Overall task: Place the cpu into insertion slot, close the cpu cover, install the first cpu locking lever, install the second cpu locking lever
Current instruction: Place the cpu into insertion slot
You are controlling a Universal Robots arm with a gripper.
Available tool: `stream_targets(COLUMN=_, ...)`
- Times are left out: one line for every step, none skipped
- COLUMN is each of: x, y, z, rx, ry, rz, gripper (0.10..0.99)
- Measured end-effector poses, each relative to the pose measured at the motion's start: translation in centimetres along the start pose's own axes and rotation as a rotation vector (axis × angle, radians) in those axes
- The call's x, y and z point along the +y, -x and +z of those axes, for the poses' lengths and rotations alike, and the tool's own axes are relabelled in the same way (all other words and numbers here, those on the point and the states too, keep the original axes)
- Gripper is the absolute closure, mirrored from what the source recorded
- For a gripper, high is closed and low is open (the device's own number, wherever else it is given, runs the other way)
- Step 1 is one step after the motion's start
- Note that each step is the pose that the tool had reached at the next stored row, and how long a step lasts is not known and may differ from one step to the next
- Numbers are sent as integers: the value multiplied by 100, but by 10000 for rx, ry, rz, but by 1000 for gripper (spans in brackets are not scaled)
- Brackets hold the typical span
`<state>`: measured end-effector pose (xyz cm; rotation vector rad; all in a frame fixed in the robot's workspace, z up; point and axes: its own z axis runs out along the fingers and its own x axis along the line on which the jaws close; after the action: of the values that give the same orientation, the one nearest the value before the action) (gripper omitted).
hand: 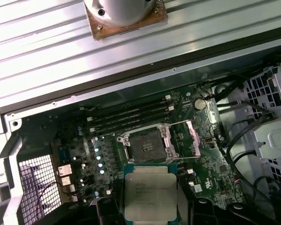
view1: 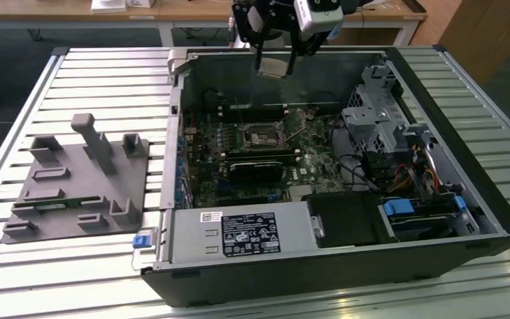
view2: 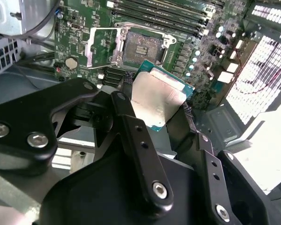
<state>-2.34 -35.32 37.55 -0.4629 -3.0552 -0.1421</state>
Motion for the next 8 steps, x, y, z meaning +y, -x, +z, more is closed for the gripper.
stream_targets(x=0, y=0, z=1, rx=-10, ry=8, rz=120, gripper=545)
stream_targets(x=0, y=-1, z=2, rx=-21, ry=15, rz=246, gripper=545)
stream_targets(x=-1, y=-2, z=2, rx=-31, ry=22, rz=366, gripper=545)
stream_targets(x=-1, y=-4, z=3, rx=-41, ry=30, rz=481, gripper=545)
stream_targets(x=-2, y=-5, z=3, rx=-51, ry=36, rz=599, gripper=545)
stream_targets(x=-2, y=-6, z=4, rx=-60, ry=43, rz=718, gripper=545)
stream_targets(x=-2, y=-7, z=5, rx=-71, ry=50, rz=841, gripper=545)
stream_targets(x=-2, y=-7, z=6, rx=-81, ry=55, rz=949, gripper=545)
